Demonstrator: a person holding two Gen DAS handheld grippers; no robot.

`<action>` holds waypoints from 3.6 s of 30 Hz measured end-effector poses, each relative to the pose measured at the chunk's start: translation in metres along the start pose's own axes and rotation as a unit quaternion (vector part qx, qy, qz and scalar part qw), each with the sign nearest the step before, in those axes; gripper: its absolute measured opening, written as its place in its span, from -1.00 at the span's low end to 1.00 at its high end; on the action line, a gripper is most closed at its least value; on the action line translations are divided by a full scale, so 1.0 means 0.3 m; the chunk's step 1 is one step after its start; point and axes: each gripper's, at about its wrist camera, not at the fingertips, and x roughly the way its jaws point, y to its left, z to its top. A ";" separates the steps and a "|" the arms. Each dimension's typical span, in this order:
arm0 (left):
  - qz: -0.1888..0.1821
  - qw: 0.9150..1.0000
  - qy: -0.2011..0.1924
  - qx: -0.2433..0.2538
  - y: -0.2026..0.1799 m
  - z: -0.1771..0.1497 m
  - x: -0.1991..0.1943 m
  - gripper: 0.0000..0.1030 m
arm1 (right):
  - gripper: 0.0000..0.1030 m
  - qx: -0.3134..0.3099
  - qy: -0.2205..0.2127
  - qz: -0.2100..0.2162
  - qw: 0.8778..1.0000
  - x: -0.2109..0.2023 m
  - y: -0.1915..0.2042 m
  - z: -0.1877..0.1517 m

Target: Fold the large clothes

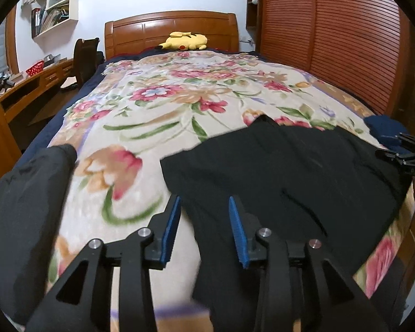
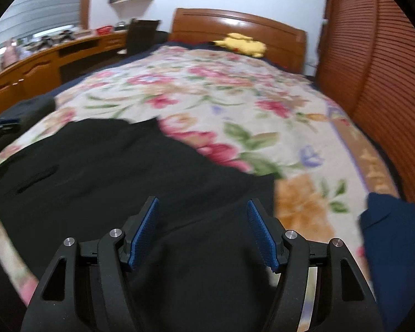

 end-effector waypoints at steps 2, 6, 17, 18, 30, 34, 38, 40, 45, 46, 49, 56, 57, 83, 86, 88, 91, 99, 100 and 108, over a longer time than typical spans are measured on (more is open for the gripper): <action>-0.001 1.000 -0.001 -0.004 -0.008 -0.046 -0.023 -0.33 | 0.30 0.001 0.000 0.019 1.000 -0.002 0.062 -0.023; 0.003 1.000 0.004 -0.005 -0.019 -0.124 -0.052 -0.33 | 0.30 -0.002 0.000 0.034 0.999 0.006 0.155 -0.063; 0.006 1.000 0.001 0.007 -0.071 -0.258 -0.119 -0.19 | 0.30 -0.027 -0.006 0.037 0.999 0.017 0.282 -0.126; 0.008 1.000 0.001 0.008 -0.078 -0.265 -0.118 -0.17 | 0.30 -0.027 -0.006 0.037 0.999 0.020 0.283 -0.128; 0.016 1.000 0.018 -0.012 -0.088 -0.308 -0.067 -0.02 | 0.32 -0.033 -0.007 0.036 0.999 0.060 0.296 -0.187; 0.002 0.999 0.026 -0.042 -0.065 -0.327 -0.043 0.03 | 0.32 -0.021 -0.009 0.045 0.999 0.077 0.289 -0.198; -0.015 0.996 0.032 -0.082 -0.047 -0.332 -0.027 0.03 | 0.33 -0.017 -0.013 0.047 0.999 0.080 0.288 -0.202; -0.018 0.995 0.035 -0.088 -0.054 -0.326 -0.024 0.02 | 0.33 -0.016 -0.015 0.047 0.999 0.080 0.287 -0.204; -0.039 0.996 0.034 -0.073 -0.076 -0.310 -0.020 -0.18 | 0.33 -0.013 -0.017 0.048 0.999 0.081 0.279 -0.207; -0.042 0.996 0.034 -0.072 -0.076 -0.306 -0.020 -0.22 | 0.33 -0.014 -0.016 0.048 0.999 0.081 0.279 -0.207; -0.050 0.996 0.026 -0.065 -0.083 -0.287 -0.037 -0.57 | 0.33 -0.015 -0.014 0.048 0.999 0.081 0.278 -0.207; -0.052 0.997 -0.016 -0.054 -0.111 -0.216 -0.105 -0.88 | 0.33 -0.009 -0.011 0.056 0.998 0.086 0.266 -0.214; -0.050 0.997 -0.021 -0.052 -0.117 -0.206 -0.113 -0.90 | 0.33 -0.008 -0.011 0.057 0.998 0.087 0.266 -0.213; -0.109 0.987 -0.090 0.076 -0.551 0.139 -0.172 -0.96 | 0.33 -0.038 -0.035 0.021 0.998 -0.070 0.204 -0.229; -0.125 0.984 -0.091 0.091 -0.621 0.162 -0.164 -0.97 | 0.33 -0.032 -0.036 0.008 0.999 -0.114 0.155 -0.242; -0.138 0.981 -0.091 0.100 -0.672 0.178 -0.156 -0.97 | 0.33 -0.026 -0.037 -0.015 0.999 -0.142 0.106 -0.256; -0.166 0.975 -0.087 0.121 -0.774 0.197 -0.143 -0.98 | 0.33 -0.017 -0.034 -0.044 0.998 -0.172 0.036 -0.278; -0.227 0.961 -0.044 0.154 -1.021 0.192 -0.064 -0.97 | 0.33 0.032 -0.030 -0.091 0.995 -0.275 -0.124 -0.341; -0.223 0.961 -0.040 0.156 -1.039 0.184 -0.053 -0.97 | 0.33 0.033 -0.029 -0.096 0.994 -0.288 -0.135 -0.348; -0.210 0.963 -0.044 0.160 -1.032 0.151 -0.075 -0.60 | 0.33 0.042 -0.032 -0.114 0.992 -0.366 -0.171 -0.374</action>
